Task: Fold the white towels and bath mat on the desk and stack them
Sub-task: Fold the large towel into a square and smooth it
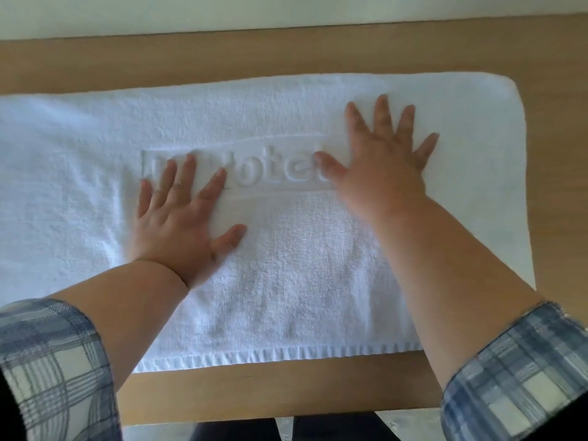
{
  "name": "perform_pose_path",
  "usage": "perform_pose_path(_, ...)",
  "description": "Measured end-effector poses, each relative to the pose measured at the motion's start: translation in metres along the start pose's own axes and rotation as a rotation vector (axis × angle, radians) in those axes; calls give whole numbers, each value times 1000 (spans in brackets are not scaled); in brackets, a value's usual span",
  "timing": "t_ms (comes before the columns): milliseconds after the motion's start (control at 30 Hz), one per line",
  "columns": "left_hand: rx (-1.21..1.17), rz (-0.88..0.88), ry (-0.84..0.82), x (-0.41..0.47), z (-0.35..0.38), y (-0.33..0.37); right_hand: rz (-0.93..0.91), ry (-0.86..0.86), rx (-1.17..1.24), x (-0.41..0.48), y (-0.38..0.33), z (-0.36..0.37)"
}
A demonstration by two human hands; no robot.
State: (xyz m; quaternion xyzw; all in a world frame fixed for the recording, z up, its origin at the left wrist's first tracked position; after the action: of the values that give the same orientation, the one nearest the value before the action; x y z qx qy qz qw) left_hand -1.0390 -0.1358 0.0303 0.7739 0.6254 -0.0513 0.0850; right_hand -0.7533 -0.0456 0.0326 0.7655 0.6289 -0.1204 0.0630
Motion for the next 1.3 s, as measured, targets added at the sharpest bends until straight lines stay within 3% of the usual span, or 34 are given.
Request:
perform_pose_path(133, -15, 6, 23, 0, 2, -1, 244, 17, 23, 39, 88, -17)
perform_pose_path(233, -25, 8, 25, 0, 2, -1, 358, -9, 37, 48, 108, -31)
perform_pose_path(300, -20, 2, 19, 0, 1, -1, 304, 27, 25, 35, 79, -28)
perform_pose_path(367, -17, -1, 18, 0, 0, -1, 128, 60, 66, 2, 25, -16)
perform_pose_path(467, 5, 1, 21, 0, 2, -1, -155, -12, 113, -66, -59, 12)
perform_pose_path(533, 10, 0, 35, 1, 3, -1, -211, -62, 29, -86, -74, 24)
perform_pose_path(667, 2, 12, 42, 0, 5, -3, -138, 5, -59, -69, -15, 18)
perform_pose_path(833, -2, 13, 44, 0, 4, -3, 195, -35, -19, -60, 46, 2)
perform_pose_path(867, -7, 12, 42, 0, 4, -3, 176, -26, 19, -70, 31, 3)
perform_pose_path(1033, -9, -18, 38, 1, 3, -1, -313, -96, 54, -145, -69, 29)
perform_pose_path(1133, -20, 4, 53, 2, 4, -2, -270, -72, -12, -136, -33, 35)
perform_pose_path(1300, -16, 18, 54, 1, 5, -4, -27, -28, -65, -123, 58, 26)
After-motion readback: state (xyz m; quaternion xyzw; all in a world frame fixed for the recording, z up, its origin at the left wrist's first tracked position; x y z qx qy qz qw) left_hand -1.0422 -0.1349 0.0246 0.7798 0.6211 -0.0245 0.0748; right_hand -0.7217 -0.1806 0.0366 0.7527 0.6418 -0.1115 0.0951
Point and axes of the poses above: each hand's wrist, its own x-axis towards the middle knuckle, its own z-axis out of the palm, y = z × x, the point moved 1 cm from there along x, towards the middle knuckle, and after that the axes turned 8 degrees about z, right-handed, at the moved point
